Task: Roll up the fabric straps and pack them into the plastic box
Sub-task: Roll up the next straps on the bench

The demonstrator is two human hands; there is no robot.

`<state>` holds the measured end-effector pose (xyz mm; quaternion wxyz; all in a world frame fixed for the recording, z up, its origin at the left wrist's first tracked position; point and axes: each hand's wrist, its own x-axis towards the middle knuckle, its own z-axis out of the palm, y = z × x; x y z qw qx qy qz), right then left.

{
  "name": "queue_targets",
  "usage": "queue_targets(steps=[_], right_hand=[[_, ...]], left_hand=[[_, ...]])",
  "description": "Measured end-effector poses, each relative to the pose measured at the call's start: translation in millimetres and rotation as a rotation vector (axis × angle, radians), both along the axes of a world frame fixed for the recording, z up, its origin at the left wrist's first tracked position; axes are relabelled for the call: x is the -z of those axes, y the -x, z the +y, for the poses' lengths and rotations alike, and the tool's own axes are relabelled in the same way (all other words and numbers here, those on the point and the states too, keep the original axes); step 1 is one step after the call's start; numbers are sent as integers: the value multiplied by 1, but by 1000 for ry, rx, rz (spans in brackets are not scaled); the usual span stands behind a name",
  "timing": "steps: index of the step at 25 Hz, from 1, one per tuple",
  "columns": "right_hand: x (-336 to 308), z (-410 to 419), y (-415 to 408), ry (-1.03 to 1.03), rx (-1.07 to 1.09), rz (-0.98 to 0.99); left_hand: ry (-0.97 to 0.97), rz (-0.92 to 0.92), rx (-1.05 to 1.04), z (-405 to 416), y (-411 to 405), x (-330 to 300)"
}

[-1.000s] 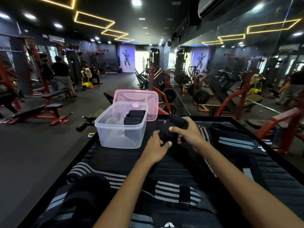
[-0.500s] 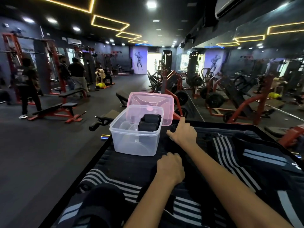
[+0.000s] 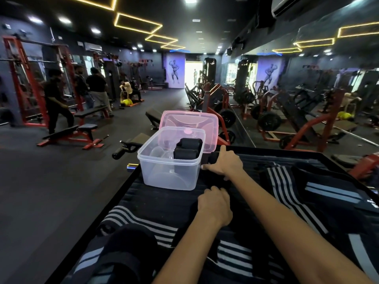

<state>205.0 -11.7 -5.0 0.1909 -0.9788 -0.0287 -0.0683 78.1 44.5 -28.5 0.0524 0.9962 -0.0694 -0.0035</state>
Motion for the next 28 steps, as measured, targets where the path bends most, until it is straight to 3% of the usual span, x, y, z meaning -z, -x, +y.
queue_targets(steps=[9, 18, 23, 28], right_hand=[[2, -26, 9, -15, -133, -24], [-5, -42, 19, -160, -236, 12], [-15, -80, 54, -351, -290, 68], [-23, -140, 120, -430, -326, 32]], left_hand=[[28, -3, 13, 3, 1, -1], [69, -54, 48, 1, 0, 2], [208, -161, 130, -4, -2, 0], [574, -147, 382, -23, 7, 0]])
